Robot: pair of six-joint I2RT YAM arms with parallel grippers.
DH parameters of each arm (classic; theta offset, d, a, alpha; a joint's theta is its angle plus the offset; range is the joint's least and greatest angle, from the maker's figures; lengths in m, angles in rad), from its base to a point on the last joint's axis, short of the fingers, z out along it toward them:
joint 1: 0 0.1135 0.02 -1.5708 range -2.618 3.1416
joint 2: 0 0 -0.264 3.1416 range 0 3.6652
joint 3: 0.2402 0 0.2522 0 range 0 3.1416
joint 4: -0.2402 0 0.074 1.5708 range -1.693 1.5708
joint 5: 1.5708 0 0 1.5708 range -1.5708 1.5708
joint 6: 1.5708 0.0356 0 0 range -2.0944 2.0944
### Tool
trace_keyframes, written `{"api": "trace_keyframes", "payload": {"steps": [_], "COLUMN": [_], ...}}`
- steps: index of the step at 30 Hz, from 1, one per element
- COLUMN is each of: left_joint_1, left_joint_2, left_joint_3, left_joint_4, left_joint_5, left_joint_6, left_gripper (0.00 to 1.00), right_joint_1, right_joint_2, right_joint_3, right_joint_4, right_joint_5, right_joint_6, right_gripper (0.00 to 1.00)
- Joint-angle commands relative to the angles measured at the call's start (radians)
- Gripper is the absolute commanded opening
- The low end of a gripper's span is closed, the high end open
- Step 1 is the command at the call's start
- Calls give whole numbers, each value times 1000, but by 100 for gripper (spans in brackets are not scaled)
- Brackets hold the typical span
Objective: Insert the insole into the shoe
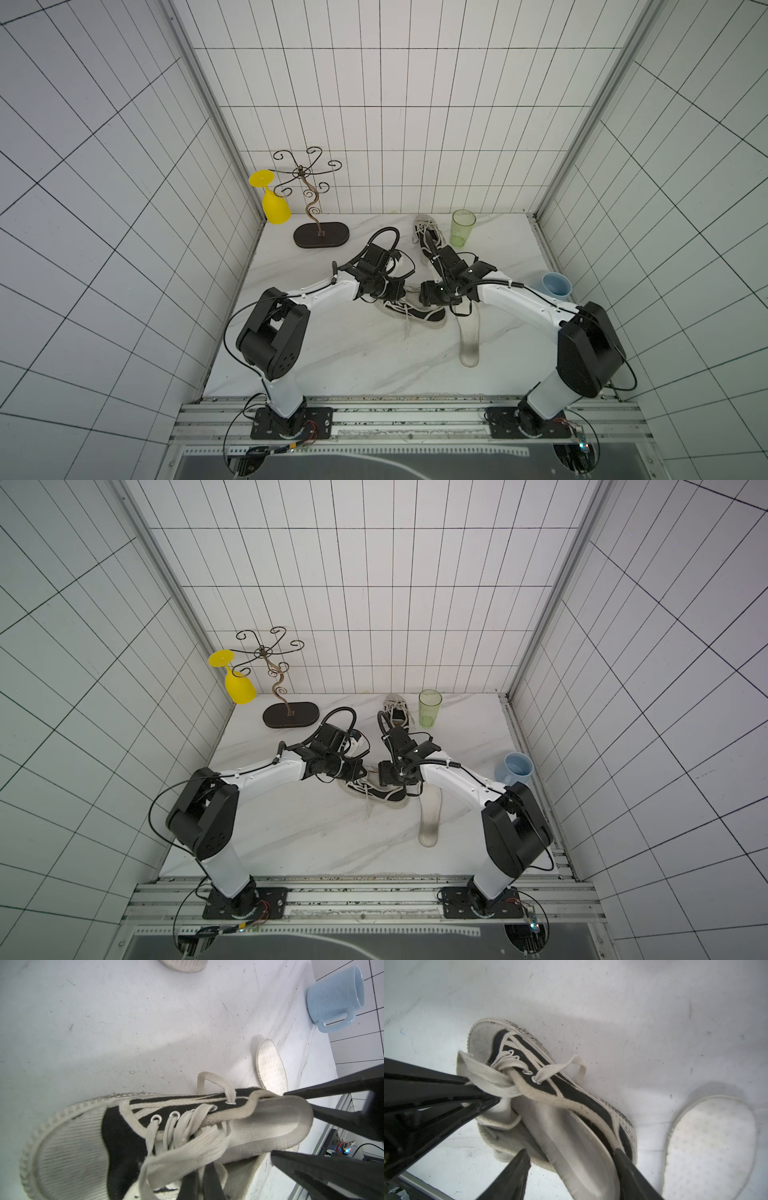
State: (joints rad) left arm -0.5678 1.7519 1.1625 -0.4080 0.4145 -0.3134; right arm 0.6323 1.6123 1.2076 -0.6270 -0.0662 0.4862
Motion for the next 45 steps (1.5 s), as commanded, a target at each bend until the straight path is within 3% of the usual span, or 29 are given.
{"api": "trace_keyframes", "payload": {"steps": [1,12,18,22,27,33,45], "left_joint_1": [6,3,3,4,-1,-8,-72], "left_joint_2": [-7,-14,-17,-24,-46,-73,-93], "left_joint_3": [-11,-10,-9,-7,-24,-55,-61], "left_joint_4": [18,17,18,20,56,90,91], "left_joint_5": [-34,-29,-31,-36,-27,-7,-24], "left_joint_6": [12,13,9,-2,-66,-105,-128], "left_gripper": [0,0,0,0,0,0,0], "right_joint_1": [-5,-22,-42,-43,-40,-52,-18], "right_joint_2": [-28,-32,10,0,18,68,166], "right_joint_3": [71,0,-10,-46,-114,-117,75], "right_joint_4": [-121,-29,8,48,131,112,49], "right_joint_5": [78,55,-77,-133,-279,-169,-180], "right_joint_6": [-27,23,53,85,177,207,251], "right_gripper": [65,27,21,9,6,5,5]}}
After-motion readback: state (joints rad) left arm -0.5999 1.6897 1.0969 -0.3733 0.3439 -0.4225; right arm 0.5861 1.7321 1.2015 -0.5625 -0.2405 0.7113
